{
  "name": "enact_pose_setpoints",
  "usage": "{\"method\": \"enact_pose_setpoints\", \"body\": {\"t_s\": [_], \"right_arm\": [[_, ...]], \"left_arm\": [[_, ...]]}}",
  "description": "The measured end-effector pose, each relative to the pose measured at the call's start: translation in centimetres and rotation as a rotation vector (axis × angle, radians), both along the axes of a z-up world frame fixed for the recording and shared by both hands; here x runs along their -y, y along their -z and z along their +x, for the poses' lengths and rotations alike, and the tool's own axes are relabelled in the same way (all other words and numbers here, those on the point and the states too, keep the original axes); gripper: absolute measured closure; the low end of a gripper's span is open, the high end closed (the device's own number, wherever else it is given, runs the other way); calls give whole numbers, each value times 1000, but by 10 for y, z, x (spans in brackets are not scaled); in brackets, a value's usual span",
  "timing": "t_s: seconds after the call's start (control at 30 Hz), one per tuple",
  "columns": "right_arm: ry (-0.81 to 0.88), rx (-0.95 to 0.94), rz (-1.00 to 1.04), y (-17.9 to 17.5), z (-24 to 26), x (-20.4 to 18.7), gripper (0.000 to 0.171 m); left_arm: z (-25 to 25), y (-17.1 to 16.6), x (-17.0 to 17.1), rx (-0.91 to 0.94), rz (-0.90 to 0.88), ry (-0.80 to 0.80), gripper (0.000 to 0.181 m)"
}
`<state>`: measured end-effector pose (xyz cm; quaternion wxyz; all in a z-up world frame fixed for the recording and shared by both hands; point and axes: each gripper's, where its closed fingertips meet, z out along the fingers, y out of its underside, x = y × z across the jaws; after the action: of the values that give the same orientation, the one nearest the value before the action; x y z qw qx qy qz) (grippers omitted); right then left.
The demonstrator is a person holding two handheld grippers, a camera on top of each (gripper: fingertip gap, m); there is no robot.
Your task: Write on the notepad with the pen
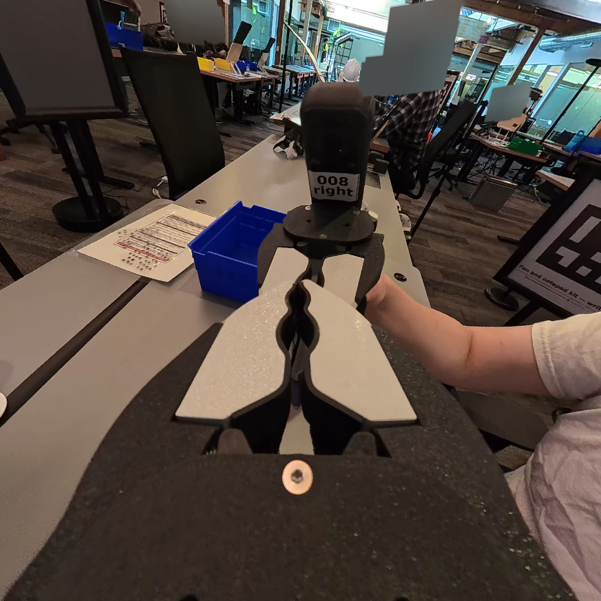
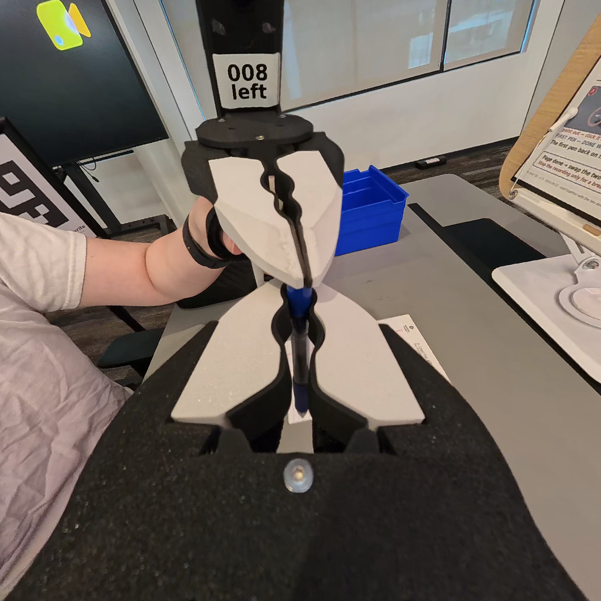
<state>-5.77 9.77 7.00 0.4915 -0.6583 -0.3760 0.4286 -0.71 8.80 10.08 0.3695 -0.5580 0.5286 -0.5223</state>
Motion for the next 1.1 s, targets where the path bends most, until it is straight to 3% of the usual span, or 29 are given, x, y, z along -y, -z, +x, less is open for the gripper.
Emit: {"method": "enact_pose_setpoints", "body": {"t_s": [0.37,0.57,0.7,0.9,1.1], "right_arm": [[-14,-13,-28,0,3,1,166],[11,-111,-121,4,14,-11,166],[-4,-261,-216,-5,27,-15,166],[-38,-352,-235,-17,34,-10,166],[73,-197,-16,-22,31,-10,166]], "left_arm": [[2,-8,3,53,2,25,181],[-28,-73,7,258,89,-35,181],[-57,-90,13,275,153,-76,181],[-89,-51,3,157,157,-149,181],[-127,52,-44,-83,52,-292,181]]}}
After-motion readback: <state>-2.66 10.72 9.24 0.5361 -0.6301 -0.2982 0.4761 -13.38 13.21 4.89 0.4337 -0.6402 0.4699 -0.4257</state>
